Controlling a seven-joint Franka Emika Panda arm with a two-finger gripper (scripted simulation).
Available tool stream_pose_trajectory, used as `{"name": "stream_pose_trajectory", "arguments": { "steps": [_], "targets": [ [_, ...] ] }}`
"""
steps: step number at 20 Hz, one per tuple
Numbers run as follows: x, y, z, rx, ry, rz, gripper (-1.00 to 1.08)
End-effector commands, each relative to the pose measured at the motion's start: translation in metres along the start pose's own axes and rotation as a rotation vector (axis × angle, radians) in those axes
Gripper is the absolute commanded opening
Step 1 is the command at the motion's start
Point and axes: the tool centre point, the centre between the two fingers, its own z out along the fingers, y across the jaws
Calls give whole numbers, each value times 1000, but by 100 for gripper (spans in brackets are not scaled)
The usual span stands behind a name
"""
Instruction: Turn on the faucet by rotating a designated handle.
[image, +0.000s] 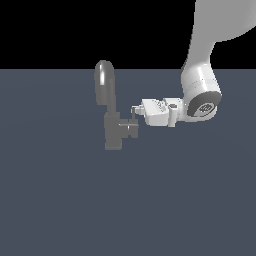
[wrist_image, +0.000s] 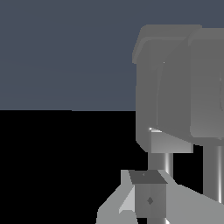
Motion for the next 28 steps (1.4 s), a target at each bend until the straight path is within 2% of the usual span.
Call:
{"name": "stream_pose_trajectory", "arguments": {
  "steps": [1,20,22,28],
  "targets": [
    [0,0,0,0,0,0,-100],
    [-12,52,0,0,0,0,-100],
    [-14,44,0,5,5,-12,-100],
    [-1,67,0,3,3,-7,-100]
  ]
}}
